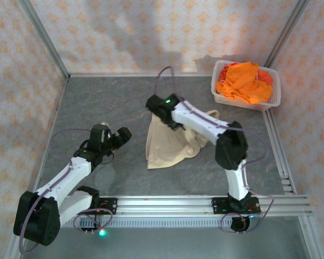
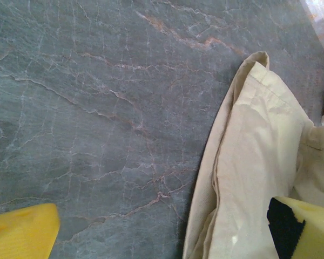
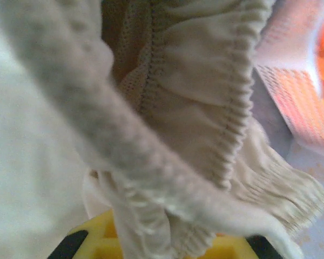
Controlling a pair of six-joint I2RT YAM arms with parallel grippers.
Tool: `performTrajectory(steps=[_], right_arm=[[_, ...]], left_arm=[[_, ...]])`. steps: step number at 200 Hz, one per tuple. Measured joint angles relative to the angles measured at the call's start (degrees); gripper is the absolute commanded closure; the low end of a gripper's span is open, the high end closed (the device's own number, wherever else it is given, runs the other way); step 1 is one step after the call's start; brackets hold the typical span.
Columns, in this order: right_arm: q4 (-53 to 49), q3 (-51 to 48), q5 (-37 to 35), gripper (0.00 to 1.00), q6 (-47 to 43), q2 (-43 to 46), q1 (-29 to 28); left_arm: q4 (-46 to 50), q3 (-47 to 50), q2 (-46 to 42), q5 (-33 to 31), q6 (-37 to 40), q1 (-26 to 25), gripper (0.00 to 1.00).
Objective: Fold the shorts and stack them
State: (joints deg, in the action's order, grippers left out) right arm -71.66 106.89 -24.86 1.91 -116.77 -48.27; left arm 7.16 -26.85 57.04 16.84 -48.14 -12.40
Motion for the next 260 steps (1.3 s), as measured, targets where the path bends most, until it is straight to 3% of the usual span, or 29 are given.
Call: performTrajectory(steps=[23,50,89,101,132,172,190,226,260], right_arm=[[2.5,3.2,10.5,0.60,1.6,-5.5,-5.3],[9.4,-0.1,26.7,0.32,4.3,-2.8,-6.6],[18.6,-12.2,40.1,0.31,7.2,15.2,-0.6],[20.9,-16.3,40.9,0.22,7.8,22.3,3.0],[24.5,-26.1,39.6,0.19,10.2,36.1,11.8],[27.3,-34.6,42.1,0.20,13.6,37.8,18.5],[28.2,-36.7,43.2,0.20,14.7,37.8,19.6],[30.1,-38.1,44.1,0.20,15.7,37.9,20.6],[31.6,-40.2,44.3,0.20,16.2,38.3,22.0]], left_arm=[[0.2,0.0,-1.8,-1.0,-0.1,0.0,0.00],[0.2,0.0,-3.3,-1.4,-0.5,0.0,0.00],[0.5,-1.3,-3.0,0.1,-0.5,-0.5,0.00],[1.2,-3.4,-2.2,0.9,-0.5,-1.6,0.01],[2.7,-12.3,2.8,2.3,0.7,-8.8,0.04],[6.3,-26.4,16.3,3.8,7.9,-19.5,0.09],[8.9,-32.0,23.8,4.0,11.5,-22.3,0.16],[13.0,-39.1,36.5,3.7,15.7,-24.7,0.20],[16.5,-40.7,41.5,3.5,16.8,-25.5,0.24]])
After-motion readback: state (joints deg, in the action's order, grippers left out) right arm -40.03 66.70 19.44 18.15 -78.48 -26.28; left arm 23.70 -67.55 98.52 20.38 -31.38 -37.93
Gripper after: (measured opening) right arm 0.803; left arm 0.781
